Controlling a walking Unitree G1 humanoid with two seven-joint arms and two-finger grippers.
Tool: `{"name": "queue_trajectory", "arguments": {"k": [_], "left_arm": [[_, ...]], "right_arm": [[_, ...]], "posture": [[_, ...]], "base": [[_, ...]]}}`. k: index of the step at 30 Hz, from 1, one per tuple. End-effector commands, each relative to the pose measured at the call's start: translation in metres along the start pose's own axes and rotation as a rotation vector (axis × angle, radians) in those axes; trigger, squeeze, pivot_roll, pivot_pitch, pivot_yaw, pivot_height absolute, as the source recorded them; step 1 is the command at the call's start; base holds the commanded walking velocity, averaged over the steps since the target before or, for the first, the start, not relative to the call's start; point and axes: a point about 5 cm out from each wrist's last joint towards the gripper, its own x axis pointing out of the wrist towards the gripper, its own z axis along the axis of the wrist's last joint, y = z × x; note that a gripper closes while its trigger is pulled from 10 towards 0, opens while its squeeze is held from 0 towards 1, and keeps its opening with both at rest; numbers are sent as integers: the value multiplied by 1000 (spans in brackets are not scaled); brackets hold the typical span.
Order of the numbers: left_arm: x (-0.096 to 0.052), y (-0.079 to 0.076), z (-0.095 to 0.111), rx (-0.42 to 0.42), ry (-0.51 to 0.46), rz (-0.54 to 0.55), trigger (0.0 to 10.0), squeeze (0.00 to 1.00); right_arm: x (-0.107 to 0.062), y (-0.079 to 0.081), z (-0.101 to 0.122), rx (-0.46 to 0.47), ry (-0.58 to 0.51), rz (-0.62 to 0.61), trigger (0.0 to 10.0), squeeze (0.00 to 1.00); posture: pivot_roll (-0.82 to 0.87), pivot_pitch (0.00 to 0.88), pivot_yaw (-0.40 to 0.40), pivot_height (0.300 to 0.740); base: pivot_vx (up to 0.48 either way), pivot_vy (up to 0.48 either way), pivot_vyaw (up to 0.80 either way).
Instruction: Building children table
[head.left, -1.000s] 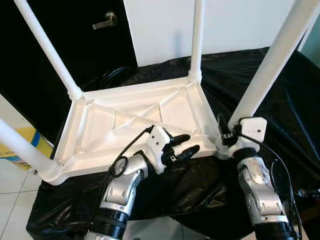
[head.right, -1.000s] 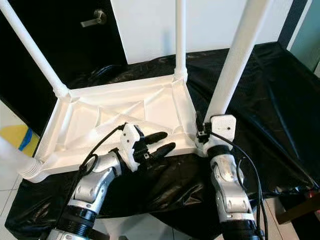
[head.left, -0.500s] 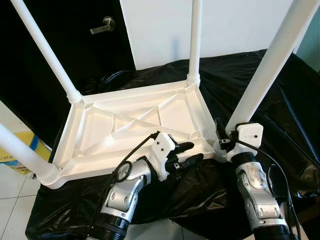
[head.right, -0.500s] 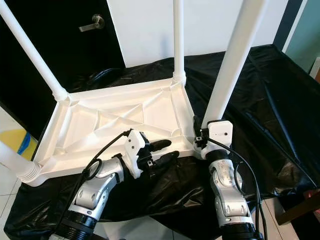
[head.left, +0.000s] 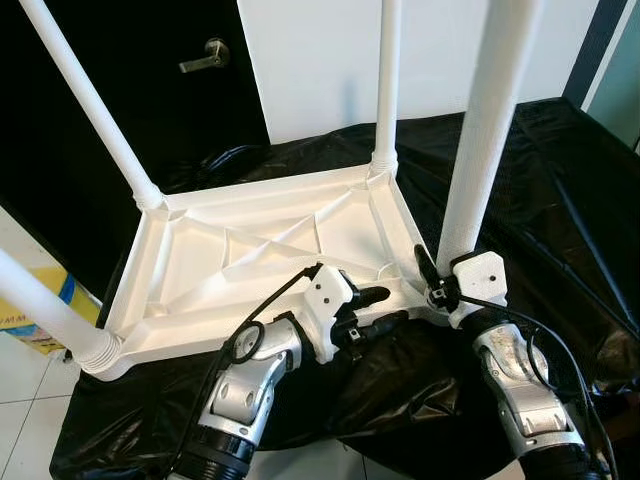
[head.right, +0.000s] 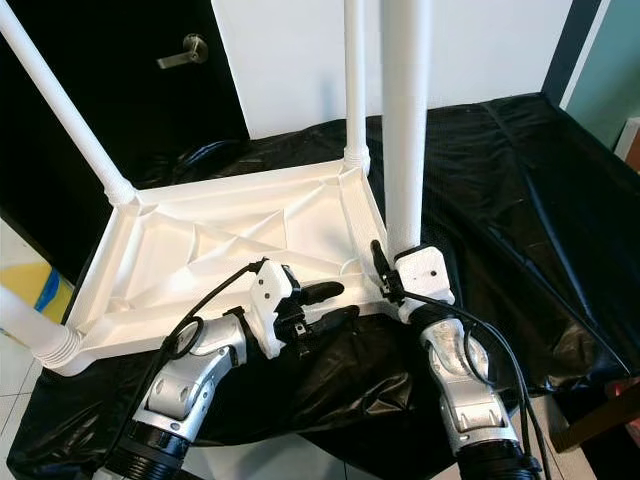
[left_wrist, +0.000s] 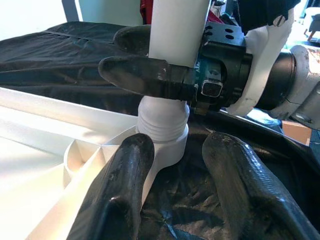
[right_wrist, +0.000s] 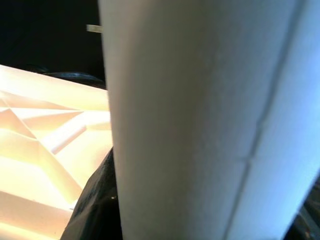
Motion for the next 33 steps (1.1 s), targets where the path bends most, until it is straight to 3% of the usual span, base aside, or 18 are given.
{"name": "queue_trajectory", "arguments": {"k": [1,6,19,27,33], "left_arm": [[-2,1,0,6,18,-12,10000,0],[-3,2,0,10,27,-8,10000,0],[-2,6,3,24,28,-2,10000,0],[0,13,7,52,30,-1,10000,0],[1,15,9,63,28,-3,10000,0]], "right_arm": [[-13,4,-27,72,137,31,10000,0],[-10,-2,-31,197,197,0,10000,0],[-1,-7,-36,239,270,-47,10000,0],[1,-4,-47,381,379,-122,10000,0],[0,-5,-48,357,386,-138,10000,0]], "posture": [[-208,0,96,740],[-207,0,98,740],[-209,0,104,740],[-217,0,117,740],[-220,0,123,740]], "base": [[0,0,0],[0,0,0],[0,0,0],[0,0,0],[0,0,0]]}}
